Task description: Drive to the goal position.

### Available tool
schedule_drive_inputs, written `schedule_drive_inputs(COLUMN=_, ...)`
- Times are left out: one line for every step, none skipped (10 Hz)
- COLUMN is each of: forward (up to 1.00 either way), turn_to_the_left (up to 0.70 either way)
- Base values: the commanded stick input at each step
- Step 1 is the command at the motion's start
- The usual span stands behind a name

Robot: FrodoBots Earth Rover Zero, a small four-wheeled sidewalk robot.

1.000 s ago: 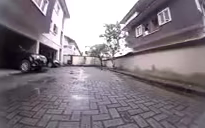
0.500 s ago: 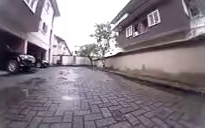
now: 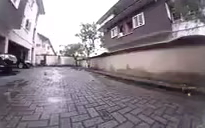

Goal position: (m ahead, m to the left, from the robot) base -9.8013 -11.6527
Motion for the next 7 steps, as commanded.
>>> schedule_drive_inputs(forward=0.0, turn_to_the_left=-0.7)
schedule_drive_inputs(forward=0.0, turn_to_the_left=-0.7)
schedule_drive_inputs(forward=0.0, turn_to_the_left=-0.7)
schedule_drive_inputs(forward=0.0, turn_to_the_left=-0.7)
schedule_drive_inputs(forward=0.0, turn_to_the_left=-0.7)
schedule_drive_inputs(forward=0.0, turn_to_the_left=-0.7)
schedule_drive_inputs(forward=0.0, turn_to_the_left=-0.7)
